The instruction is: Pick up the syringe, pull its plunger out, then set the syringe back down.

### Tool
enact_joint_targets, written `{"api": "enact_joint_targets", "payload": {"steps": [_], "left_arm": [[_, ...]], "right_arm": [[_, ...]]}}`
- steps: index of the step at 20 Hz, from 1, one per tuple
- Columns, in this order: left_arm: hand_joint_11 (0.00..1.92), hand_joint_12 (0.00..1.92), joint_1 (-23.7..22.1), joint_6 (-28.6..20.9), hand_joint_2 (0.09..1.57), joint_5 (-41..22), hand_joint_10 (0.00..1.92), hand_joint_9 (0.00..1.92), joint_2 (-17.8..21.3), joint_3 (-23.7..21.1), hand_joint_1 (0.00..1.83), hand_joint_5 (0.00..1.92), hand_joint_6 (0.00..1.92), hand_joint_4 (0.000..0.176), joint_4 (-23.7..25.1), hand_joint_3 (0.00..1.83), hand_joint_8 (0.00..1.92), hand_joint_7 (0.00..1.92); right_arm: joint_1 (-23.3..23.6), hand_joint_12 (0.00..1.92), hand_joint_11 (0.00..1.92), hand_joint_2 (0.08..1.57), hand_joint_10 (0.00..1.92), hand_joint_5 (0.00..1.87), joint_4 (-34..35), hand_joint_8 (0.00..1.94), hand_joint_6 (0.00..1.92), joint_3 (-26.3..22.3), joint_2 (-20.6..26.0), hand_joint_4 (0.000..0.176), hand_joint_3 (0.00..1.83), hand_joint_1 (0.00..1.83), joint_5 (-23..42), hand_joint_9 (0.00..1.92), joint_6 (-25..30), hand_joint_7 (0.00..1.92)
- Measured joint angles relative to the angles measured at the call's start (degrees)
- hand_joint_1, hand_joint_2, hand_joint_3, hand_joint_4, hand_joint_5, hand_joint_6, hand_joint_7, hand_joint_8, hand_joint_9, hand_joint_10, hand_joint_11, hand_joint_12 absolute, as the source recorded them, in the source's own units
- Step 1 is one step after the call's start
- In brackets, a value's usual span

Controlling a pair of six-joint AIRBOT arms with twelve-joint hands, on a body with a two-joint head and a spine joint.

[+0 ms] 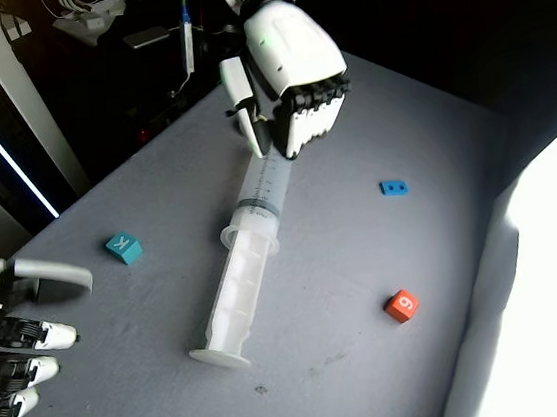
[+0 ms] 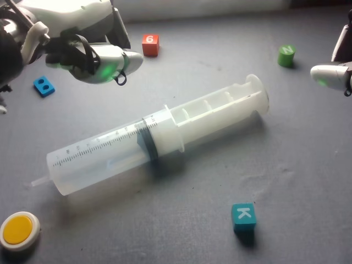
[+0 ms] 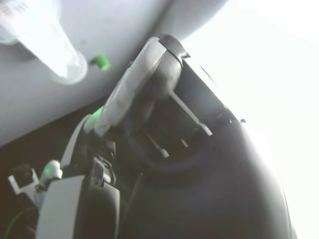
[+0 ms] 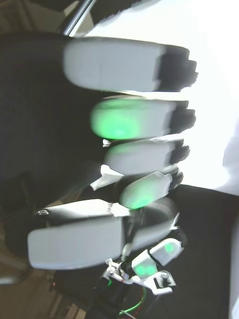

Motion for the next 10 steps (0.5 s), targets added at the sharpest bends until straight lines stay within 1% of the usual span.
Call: {"api": "enact_joint_targets", "payload": {"steps": [2,3,4,5,6,7,8,9,10], "left_arm": [[1.44,1.92,-0.9,0.1,1.54,1.1,1.92,1.46,0.2,0.0,0.45,1.12,1.92,0.0,0.0,0.02,1.92,1.4],[1.42,1.92,-1.6,0.3,1.55,1.5,1.92,1.44,0.3,0.0,0.44,1.09,1.92,0.0,0.1,0.02,1.92,1.38],[1.4,1.92,-2.0,0.5,1.52,1.4,1.92,1.44,0.3,0.0,0.52,1.14,1.92,0.0,0.5,0.0,1.92,1.4],[1.43,1.92,-2.2,0.5,1.53,1.5,1.92,1.45,0.3,0.0,0.54,1.11,1.92,0.0,0.4,0.0,1.92,1.39],[1.38,1.92,-2.2,0.5,1.55,1.7,1.92,1.44,0.4,0.1,0.42,1.06,1.92,0.0,0.3,0.01,1.92,1.36],[1.35,1.92,-2.3,0.5,1.53,2.2,1.92,1.43,0.4,0.1,0.41,1.12,1.92,0.0,0.3,0.0,1.92,1.37],[1.33,1.92,-2.4,0.5,1.5,2.3,1.92,1.41,0.4,0.1,0.52,1.14,1.92,0.0,0.3,0.0,1.92,1.38],[1.35,1.92,-2.4,0.5,1.49,2.4,1.92,1.42,0.4,0.1,0.55,1.15,1.92,0.0,0.3,0.0,1.92,1.39],[1.36,1.92,-2.4,0.5,1.52,2.4,1.92,1.41,0.4,0.1,0.51,1.12,1.92,0.0,0.2,0.0,1.92,1.37]], "right_arm": [[0.0,1.92,1.79,1.37,1.92,1.44,-0.2,1.94,1.92,0.0,0.0,0.0,0.0,0.99,0.0,1.7,0.0,1.63],[0.0,1.92,1.8,1.4,1.92,1.45,-0.3,1.94,1.92,0.0,0.0,0.0,0.0,0.93,0.0,1.7,0.0,1.63],[-0.2,1.92,1.77,1.4,1.92,1.42,-0.3,1.94,1.92,0.0,0.0,0.0,0.0,0.91,0.0,1.67,0.0,1.6],[-0.2,1.92,1.74,1.4,1.92,1.42,-0.3,1.94,1.92,0.0,0.0,0.0,0.0,0.91,0.2,1.66,0.0,1.59],[-0.2,1.92,1.73,1.4,1.92,1.42,-0.3,1.94,1.92,0.0,0.0,0.0,0.0,0.9,0.2,1.65,0.0,1.6],[-0.2,1.92,1.75,1.39,1.92,1.42,-0.6,1.94,1.92,0.0,0.0,0.0,0.0,0.91,0.2,1.66,0.0,1.6],[-0.2,1.92,1.77,1.4,1.92,1.41,-0.8,1.94,1.92,0.0,0.0,0.0,0.0,0.87,0.3,1.66,0.1,1.6],[-0.2,1.92,1.76,1.4,1.92,1.42,-1.2,1.94,1.92,0.0,0.0,0.0,0.0,0.86,0.3,1.67,0.1,1.6],[-0.2,1.92,1.75,1.41,1.92,1.42,-1.9,1.94,1.92,0.0,0.0,0.0,0.01,0.83,0.3,1.67,0.1,1.6]]}}
